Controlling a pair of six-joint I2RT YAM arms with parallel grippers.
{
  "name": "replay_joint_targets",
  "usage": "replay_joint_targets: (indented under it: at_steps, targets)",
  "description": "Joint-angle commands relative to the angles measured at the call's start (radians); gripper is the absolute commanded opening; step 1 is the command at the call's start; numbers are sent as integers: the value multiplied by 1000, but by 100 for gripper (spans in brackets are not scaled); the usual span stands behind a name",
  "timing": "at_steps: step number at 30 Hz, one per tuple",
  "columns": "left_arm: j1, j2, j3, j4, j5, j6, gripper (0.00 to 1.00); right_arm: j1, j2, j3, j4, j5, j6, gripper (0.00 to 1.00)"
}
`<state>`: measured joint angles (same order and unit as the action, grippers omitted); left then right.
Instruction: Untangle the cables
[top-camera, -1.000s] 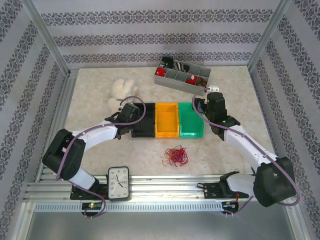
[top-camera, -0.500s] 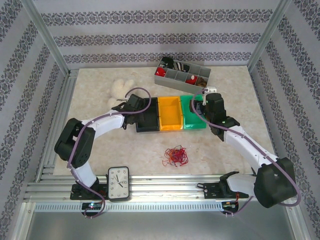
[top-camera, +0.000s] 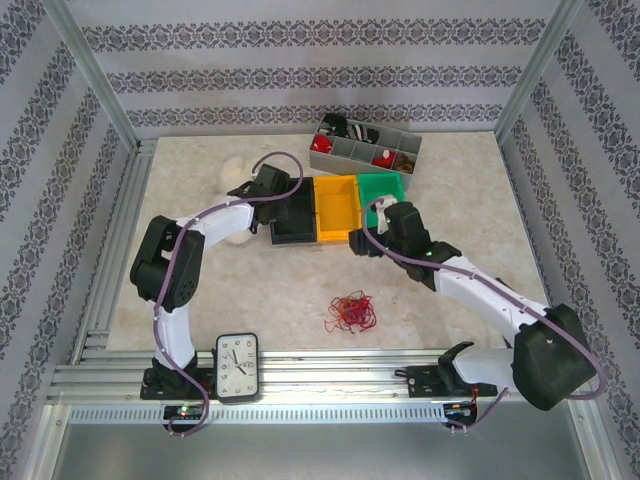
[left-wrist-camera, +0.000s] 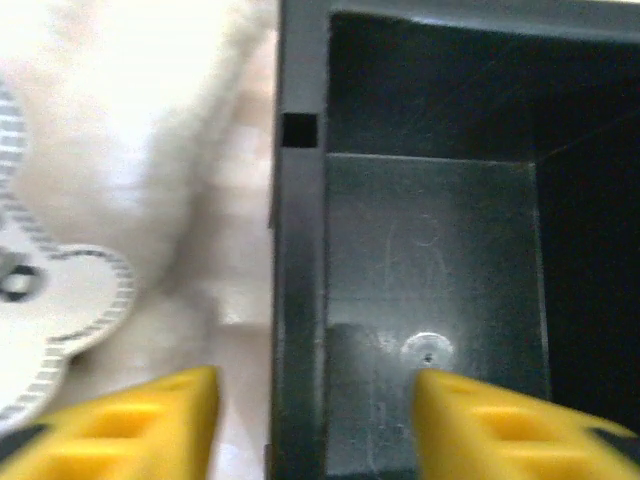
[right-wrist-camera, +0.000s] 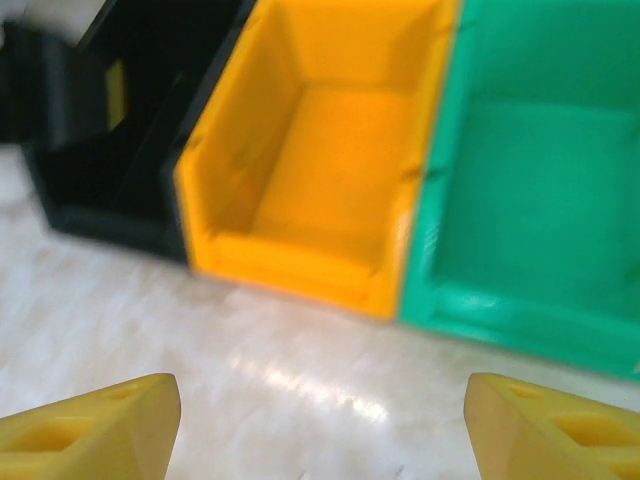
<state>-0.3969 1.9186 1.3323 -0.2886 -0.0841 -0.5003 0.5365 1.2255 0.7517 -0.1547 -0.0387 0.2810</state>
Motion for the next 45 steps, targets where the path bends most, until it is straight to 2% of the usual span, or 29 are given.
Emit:
replay_joint_targets:
  at_steps: [1,4,6,9,12,14,16,17,19,27,31,34,37,39,45]
  targets:
    - [1,-77,-10,43,60,16,83,89,-55,-15,-228,-84,-18,78]
    - [-26,-199,-117,155,55,11,88,201,-59,-8,-401,-62,-20,80]
    - [-54,-272,-185,206,22,16,90,240,-37,-3,-471,-71,4,81]
    - [-98,-351,-257,240,-29,26,92,254,37,-6,-517,-98,28,81]
    - [-138,-397,-314,268,-47,33,93,255,132,0,-498,-90,26,76]
    - [-161,-421,-350,288,-28,55,93,253,225,37,-493,-107,-9,60]
    - [-183,-443,-380,292,4,80,94,253,306,74,-487,-127,-39,36]
    - [-192,-454,-396,291,30,90,94,243,346,100,-495,-149,-57,20]
    - [-209,-480,-425,286,98,121,94,222,389,132,-485,-185,-72,0]
    - [-226,-571,-542,258,273,182,96,70,390,189,-205,-343,1,0]
    - [-238,-533,-533,243,340,210,96,35,456,270,-181,-377,-8,0]
    - [-252,-490,-525,254,350,213,96,19,492,320,-199,-406,-8,31]
    - [-257,-461,-519,264,335,215,96,8,464,294,-185,-397,1,46]
    - [-260,-443,-512,268,337,220,96,1,417,258,-178,-376,7,52]
    - [-273,-386,-480,254,361,247,93,-56,240,122,-169,-325,27,54]
